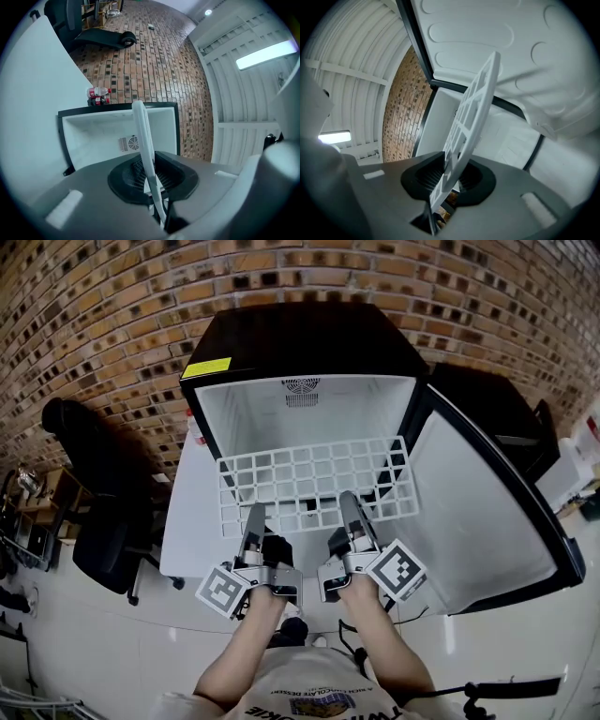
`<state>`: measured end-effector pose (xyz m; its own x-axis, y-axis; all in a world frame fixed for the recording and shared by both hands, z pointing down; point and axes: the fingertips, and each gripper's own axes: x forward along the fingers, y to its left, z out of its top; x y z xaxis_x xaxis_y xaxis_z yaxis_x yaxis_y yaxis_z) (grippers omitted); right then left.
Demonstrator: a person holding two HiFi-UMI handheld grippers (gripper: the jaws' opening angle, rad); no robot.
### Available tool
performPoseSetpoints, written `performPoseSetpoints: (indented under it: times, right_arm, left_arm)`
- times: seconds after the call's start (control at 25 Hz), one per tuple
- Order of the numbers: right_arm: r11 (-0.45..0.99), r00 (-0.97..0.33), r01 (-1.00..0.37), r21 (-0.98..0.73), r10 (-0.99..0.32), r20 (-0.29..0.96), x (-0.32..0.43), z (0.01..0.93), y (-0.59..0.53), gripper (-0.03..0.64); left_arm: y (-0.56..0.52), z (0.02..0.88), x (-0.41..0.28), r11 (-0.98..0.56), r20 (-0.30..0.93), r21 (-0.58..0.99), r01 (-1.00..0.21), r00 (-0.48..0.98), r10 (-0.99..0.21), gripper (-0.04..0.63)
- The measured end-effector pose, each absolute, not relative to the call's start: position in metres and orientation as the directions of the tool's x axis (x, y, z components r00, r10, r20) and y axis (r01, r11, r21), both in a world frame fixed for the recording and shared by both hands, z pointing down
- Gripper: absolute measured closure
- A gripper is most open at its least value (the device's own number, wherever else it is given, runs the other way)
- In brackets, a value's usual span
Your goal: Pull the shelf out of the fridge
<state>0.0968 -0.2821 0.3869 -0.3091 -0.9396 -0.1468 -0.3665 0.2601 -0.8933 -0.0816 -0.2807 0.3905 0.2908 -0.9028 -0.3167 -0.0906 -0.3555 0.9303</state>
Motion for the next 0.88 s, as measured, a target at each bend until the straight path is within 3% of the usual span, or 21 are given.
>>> performPoseSetpoints:
  times: [0.4, 0.88]
  right_arm:
    - [0.377, -0.330, -0.366, -0.851, -0.908, -0.260, 0.090, 0.363, -0.261, 0.545]
    - [0.378, -0.324, -0.362, -0.852, -0.908, -0.265, 0.088, 0.364, -0.257, 0.543]
  left_arm:
    - [-0.260, 0.372, -0.087, -0.430, -0.379, 0.894, -0.124, 0.303, -0.875, 0.569]
    - [-0.257, 0.370, -0.089, -0.435, -0.379, 0.891, -0.129, 0.313, -0.871, 0.571]
